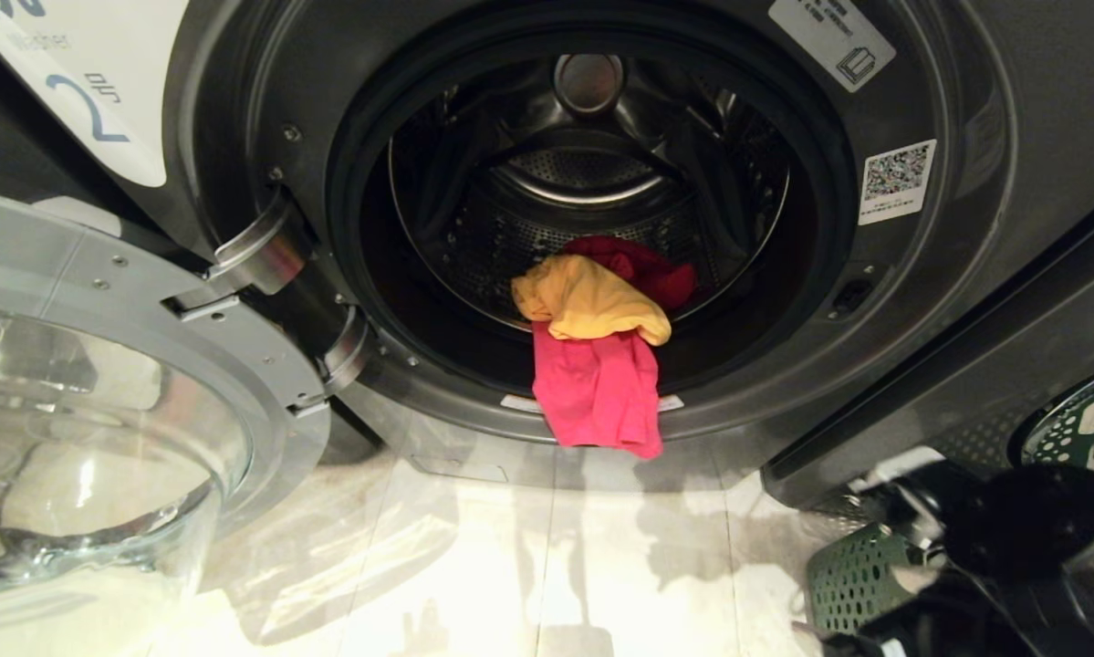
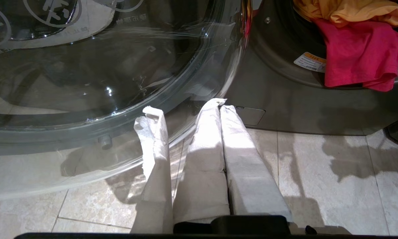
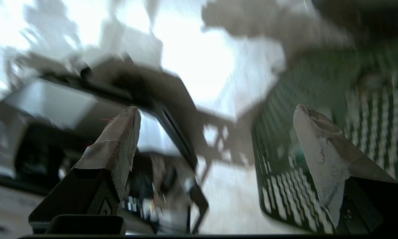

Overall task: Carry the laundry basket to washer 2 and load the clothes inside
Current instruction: Place the clothes into the washing machine

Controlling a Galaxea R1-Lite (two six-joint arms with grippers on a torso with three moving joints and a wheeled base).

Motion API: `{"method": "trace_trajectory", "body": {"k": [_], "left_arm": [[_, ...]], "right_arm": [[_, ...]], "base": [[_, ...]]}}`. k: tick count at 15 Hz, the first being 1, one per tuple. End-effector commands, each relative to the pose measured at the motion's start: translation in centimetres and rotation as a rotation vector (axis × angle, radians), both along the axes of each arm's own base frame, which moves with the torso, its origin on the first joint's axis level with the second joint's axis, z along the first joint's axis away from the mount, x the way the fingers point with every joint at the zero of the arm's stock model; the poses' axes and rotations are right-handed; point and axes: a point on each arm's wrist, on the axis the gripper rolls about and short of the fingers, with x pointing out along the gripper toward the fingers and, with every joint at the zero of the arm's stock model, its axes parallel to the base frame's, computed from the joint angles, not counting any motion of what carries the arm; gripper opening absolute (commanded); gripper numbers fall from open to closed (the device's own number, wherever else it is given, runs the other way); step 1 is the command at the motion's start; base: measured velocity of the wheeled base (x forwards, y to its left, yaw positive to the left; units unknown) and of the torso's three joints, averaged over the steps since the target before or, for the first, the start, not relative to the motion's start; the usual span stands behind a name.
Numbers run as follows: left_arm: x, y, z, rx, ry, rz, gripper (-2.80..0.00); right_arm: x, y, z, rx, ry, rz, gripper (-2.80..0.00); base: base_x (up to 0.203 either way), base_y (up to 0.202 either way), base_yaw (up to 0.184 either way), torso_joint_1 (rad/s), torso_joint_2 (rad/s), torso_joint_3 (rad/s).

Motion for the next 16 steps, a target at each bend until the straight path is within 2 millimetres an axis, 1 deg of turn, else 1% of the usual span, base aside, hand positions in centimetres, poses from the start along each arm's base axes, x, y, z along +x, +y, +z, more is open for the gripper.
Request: {"method": "trace_trajectory", "body": {"k": [1, 2, 5, 7, 8, 10, 11, 13, 16], "left_arm": [[0.3, 0.0, -1.1, -0.001, 0.039, 0.001, -2.8], [0.3, 0.0, -1.1, -0.001, 0.041, 0.001, -2.8], [0.3, 0.0, -1.1, -0.001, 0.041, 0.001, -2.8], [0.3, 0.0, -1.1, -0.001, 0.039, 0.001, -2.8], [0.3, 0.0, -1.1, -0.001, 0.039, 0.001, -2.8], [0.3, 0.0, -1.1, -0.001, 0.041, 0.001, -2.8], [0.3, 0.0, -1.1, -0.001, 0.041, 0.001, -2.8], [0.3, 0.0, -1.1, -0.001, 0.041, 0.001, -2.8], [0.3, 0.0, -1.1, -0.001, 0.039, 0.001, -2.8]], "right_arm": [[-2.6, -5.0, -0.9, -0.041, 0.104, -0.178, 0.0], [-2.6, -6.0, -1.4, -0.048, 0.121, -0.246, 0.0], [-1.9, -9.0, -2.1, -0.051, 0.166, -0.518, 0.0], [-1.2, -11.5, -2.6, -0.034, 0.221, -0.738, 0.0], [-0.6, -12.6, -2.9, -0.022, 0.256, -0.839, 0.0], [2.0, -15.2, -4.5, 0.0, 0.334, -1.02, 0.0], [3.0, -16.6, -5.0, 0.015, 0.357, -1.1, 0.0], [4.1, -18.8, -5.9, 0.042, 0.392, -1.191, 0.0], [5.2, -21.0, -7.6, 0.097, 0.491, -1.259, 0.0]], "base": [[0.0, 0.0, 0.0, 0.0, 0.0, 0.0], [0.0, 0.0, 0.0, 0.0, 0.0, 0.0], [0.0, 0.0, 0.0, 0.0, 0.0, 0.0], [0.0, 0.0, 0.0, 0.0, 0.0, 0.0], [0.0, 0.0, 0.0, 0.0, 0.0, 0.0], [0.0, 0.0, 0.0, 0.0, 0.0, 0.0], [0.0, 0.0, 0.0, 0.0, 0.0, 0.0], [0.0, 0.0, 0.0, 0.0, 0.0, 0.0], [0.0, 0.0, 0.0, 0.0, 0.0, 0.0]]}}
